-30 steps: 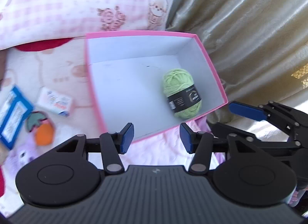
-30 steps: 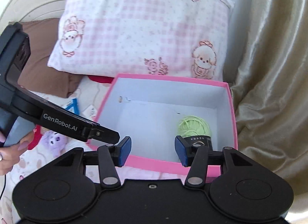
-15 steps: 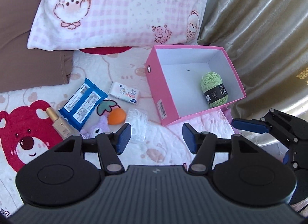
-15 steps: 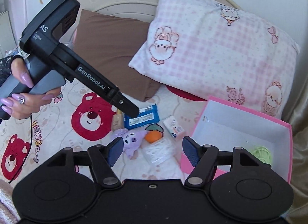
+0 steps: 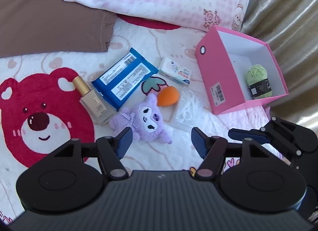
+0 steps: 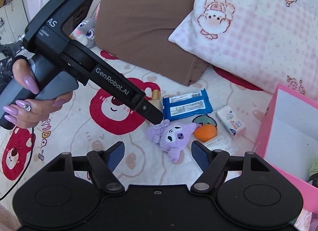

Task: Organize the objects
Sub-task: 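Reach the left tool to the purple plush toy and grasp it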

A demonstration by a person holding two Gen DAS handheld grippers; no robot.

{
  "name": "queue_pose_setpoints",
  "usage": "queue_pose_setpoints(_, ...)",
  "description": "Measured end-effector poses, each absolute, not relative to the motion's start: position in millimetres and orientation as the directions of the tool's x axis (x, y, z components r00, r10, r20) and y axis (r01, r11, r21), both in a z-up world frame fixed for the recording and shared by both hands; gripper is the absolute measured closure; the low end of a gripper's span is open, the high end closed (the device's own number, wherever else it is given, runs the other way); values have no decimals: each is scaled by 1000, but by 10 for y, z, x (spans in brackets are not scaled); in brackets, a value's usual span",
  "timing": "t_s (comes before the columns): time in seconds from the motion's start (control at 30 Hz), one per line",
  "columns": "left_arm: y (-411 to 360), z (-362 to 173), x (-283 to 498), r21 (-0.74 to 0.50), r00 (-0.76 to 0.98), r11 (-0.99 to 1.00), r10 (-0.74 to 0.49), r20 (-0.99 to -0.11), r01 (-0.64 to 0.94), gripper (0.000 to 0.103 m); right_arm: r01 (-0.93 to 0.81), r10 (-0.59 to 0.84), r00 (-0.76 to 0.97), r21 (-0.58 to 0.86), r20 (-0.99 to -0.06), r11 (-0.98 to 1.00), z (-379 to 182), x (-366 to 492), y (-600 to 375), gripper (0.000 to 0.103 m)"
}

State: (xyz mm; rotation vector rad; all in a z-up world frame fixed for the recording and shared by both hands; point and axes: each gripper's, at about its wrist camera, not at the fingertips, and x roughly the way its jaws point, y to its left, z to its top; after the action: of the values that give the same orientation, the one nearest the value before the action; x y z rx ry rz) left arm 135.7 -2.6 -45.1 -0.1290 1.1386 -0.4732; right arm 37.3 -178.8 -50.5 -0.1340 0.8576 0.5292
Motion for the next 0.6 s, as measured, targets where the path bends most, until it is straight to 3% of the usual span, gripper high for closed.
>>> queue_pose_setpoints(0.43, 136, -1326, 1649, -400, 362, 900, -436, -824, 174, 35, -484, 347, 558, 43, -754, 874, -1274, 825, -1563, 25)
queue_pose_setpoints(0.57, 70, -1545, 1630, -283, 397, 951, -309, -864, 125, 33, -438, 410, 539, 171, -736, 883, -1482, 1010, -1621, 25)
queue_pose_setpoints(0.6, 84, -1615, 1614, -308, 400, 945, -327, -856, 115, 33, -409, 412, 524, 204, -745, 890, -1542, 1060, -1630, 26)
